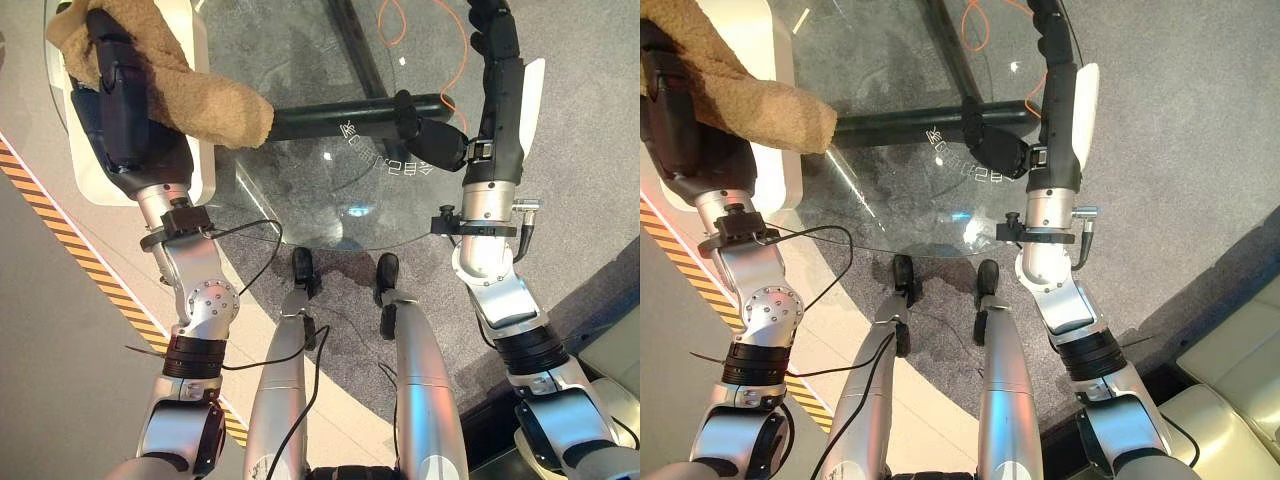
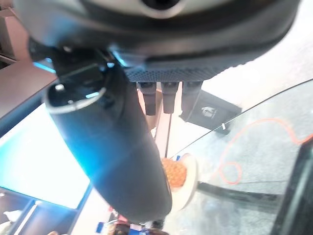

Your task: Wipe the table with a cloth and put it in the basket.

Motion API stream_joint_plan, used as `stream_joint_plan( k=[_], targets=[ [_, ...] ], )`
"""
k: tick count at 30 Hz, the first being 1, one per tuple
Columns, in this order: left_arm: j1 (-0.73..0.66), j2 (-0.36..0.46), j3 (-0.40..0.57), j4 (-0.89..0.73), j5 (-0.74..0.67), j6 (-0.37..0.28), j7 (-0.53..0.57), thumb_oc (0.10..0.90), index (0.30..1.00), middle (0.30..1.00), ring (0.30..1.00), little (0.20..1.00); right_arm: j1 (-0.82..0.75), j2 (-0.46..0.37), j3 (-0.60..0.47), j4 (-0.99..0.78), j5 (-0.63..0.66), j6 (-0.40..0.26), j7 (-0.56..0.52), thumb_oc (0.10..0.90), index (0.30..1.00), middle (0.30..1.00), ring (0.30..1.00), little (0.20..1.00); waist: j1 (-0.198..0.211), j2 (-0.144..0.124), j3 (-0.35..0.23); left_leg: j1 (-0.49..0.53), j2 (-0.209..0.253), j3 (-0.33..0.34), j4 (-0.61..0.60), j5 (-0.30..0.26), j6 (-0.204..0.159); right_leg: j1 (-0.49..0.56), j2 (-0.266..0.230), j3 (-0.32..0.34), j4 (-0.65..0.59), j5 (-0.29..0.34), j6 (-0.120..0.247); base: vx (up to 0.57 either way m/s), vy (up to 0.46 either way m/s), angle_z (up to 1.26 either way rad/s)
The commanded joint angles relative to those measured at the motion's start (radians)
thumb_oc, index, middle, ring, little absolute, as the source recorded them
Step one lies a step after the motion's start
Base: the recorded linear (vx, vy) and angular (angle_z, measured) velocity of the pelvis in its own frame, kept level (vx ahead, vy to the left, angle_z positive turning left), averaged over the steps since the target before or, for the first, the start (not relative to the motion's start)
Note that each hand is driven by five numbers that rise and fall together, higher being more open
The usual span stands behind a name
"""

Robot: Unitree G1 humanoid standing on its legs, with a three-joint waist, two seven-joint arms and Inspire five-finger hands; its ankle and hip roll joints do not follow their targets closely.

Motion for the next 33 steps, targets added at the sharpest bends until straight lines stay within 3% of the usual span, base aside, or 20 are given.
stream_joint_plan(
  k=[1, 21, 33],
  targets=[
    [-0.107, 0.093, 0.091, -0.063, 0.124, -0.165, 0.000, 0.100, 0.300, 0.300, 0.300, 0.200, -0.037, -0.021, -0.066, -0.063, -0.012, -0.084, -0.087, 0.800, 0.900, 0.900, 0.900, 0.900, 0.005, 0.007, -0.029, 0.046, -0.044, 0.047, 0.047, -0.123, 0.028, 0.076, 0.052, -0.031, -0.113, 0.005, 0.026, 0.00, 0.012, -0.04],
    [-0.186, 0.227, 0.115, 0.246, 0.187, -0.252, 0.188, 0.100, 0.300, 0.300, 0.300, 0.200, -0.043, -0.119, -0.086, 0.337, 0.170, -0.146, -0.247, 0.800, 0.900, 0.900, 0.900, 0.900, 0.002, 0.021, -0.029, 0.048, -0.035, 0.046, 0.044, -0.129, 0.023, 0.077, 0.047, -0.032, -0.110, -0.012, 0.025, 0.00, 0.001, 0.00],
    [-0.290, 0.364, 0.068, 0.409, 0.215, -0.238, 0.307, 0.100, 0.300, 0.300, 0.300, 0.200, -0.056, -0.148, -0.051, 0.574, 0.286, -0.200, -0.276, 0.800, 0.900, 0.900, 0.900, 0.900, 0.001, 0.017, -0.029, 0.032, -0.028, 0.043, 0.051, -0.133, 0.021, 0.068, 0.046, -0.036, -0.111, -0.013, 0.023, 0.00, 0.000, 0.00]
  ],
)
